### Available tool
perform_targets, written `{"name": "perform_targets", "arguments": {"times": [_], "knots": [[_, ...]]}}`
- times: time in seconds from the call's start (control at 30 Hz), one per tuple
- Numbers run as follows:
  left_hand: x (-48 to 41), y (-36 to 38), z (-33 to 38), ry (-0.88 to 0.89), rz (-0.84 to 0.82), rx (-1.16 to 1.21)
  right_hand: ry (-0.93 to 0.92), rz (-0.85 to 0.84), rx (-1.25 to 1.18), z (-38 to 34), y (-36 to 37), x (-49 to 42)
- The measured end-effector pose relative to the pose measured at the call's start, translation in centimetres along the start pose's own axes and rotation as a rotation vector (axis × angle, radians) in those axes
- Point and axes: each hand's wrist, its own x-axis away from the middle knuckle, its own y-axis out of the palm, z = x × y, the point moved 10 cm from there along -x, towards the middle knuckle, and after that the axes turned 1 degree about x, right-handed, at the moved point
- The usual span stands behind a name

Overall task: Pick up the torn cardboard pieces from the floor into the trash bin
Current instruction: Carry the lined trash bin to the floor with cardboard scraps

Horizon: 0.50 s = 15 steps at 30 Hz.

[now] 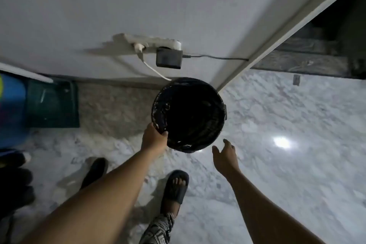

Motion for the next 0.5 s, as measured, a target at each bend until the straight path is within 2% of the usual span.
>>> {"name": "perform_targets", "arguments": {"times": [0.13, 0.27, 0.37, 0.5], "knots": [[-6.4, 2.5, -5.2, -0.243, 0.073, 0.102, 0.176, 0.031, -0.189, 3.3, 4.1, -7.5], [-10.8, 4.3, -8.6, -0.365, 0.101, 0.199, 0.325, 0.046, -0.412, 6.2, 7.2, -12.2], [-12.3, 5.0, -8.6, -0.329, 0.028, 0.237, 0.344, 0.018, -0.508, 6.8, 7.9, -13.5], [-10.8, 5.1, -9.0, -0.333, 0.056, 0.245, 0.304, 0.003, -0.465, 7.4, 8.0, -13.4]]}}
